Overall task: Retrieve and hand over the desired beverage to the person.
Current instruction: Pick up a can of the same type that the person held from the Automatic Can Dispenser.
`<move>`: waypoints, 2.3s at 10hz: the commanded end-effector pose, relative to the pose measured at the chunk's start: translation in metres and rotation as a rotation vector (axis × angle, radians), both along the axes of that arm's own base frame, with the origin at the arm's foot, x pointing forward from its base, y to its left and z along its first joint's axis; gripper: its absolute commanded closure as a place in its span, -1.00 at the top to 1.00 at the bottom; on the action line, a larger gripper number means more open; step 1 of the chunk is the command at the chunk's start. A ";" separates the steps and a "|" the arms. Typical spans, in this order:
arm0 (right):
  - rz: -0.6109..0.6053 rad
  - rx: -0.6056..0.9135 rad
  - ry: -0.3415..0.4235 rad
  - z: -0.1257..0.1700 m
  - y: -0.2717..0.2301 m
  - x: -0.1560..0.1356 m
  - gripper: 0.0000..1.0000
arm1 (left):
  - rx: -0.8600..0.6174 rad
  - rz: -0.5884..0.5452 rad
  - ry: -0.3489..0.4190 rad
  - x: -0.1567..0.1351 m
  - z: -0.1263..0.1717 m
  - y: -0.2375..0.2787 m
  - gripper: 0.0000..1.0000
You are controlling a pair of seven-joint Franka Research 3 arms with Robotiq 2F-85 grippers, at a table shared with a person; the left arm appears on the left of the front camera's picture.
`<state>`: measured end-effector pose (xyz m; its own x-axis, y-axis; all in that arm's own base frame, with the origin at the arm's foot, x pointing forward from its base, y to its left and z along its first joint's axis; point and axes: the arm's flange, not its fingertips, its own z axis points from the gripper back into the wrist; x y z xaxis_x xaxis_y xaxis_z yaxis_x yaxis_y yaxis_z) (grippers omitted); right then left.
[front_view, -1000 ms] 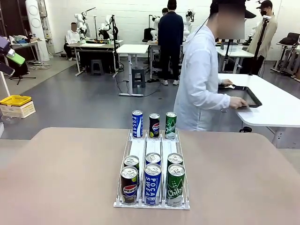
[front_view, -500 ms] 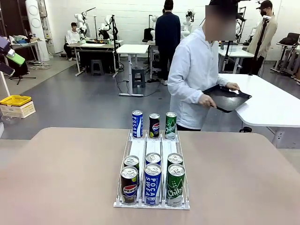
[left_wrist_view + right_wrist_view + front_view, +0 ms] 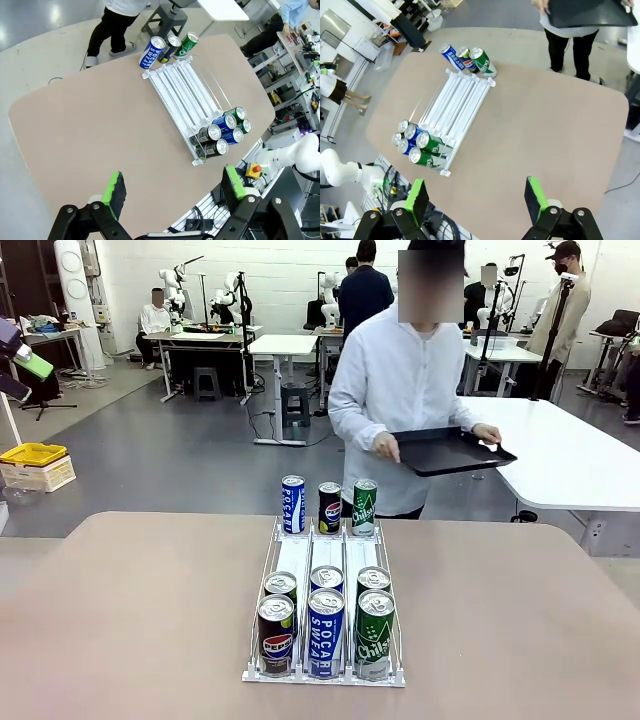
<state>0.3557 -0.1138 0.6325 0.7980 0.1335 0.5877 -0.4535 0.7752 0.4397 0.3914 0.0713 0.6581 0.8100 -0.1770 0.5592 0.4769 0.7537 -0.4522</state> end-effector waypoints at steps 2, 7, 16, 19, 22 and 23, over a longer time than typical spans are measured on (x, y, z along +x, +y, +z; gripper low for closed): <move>0.022 0.019 -0.014 0.001 -0.002 0.003 1.00 | -0.009 -0.014 -0.010 0.001 0.001 0.002 1.00; 0.022 0.019 -0.014 0.001 -0.002 0.003 1.00 | -0.009 -0.014 -0.010 0.001 0.001 0.002 1.00; 0.022 0.019 -0.014 0.001 -0.002 0.003 1.00 | -0.009 -0.014 -0.010 0.001 0.001 0.002 1.00; 0.022 0.019 -0.014 0.001 -0.002 0.003 1.00 | -0.009 -0.014 -0.010 0.001 0.001 0.002 1.00; 0.022 0.019 -0.014 0.001 -0.002 0.003 1.00 | -0.009 -0.014 -0.010 0.001 0.001 0.002 1.00; 0.022 0.019 -0.014 0.001 -0.002 0.003 1.00 | -0.009 -0.014 -0.010 0.001 0.001 0.002 1.00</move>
<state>0.3556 -0.1138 0.6325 0.7979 0.1344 0.5876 -0.4542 0.7749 0.4395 0.3914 0.0713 0.6582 0.8099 -0.1775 0.5590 0.4773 0.7534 -0.4523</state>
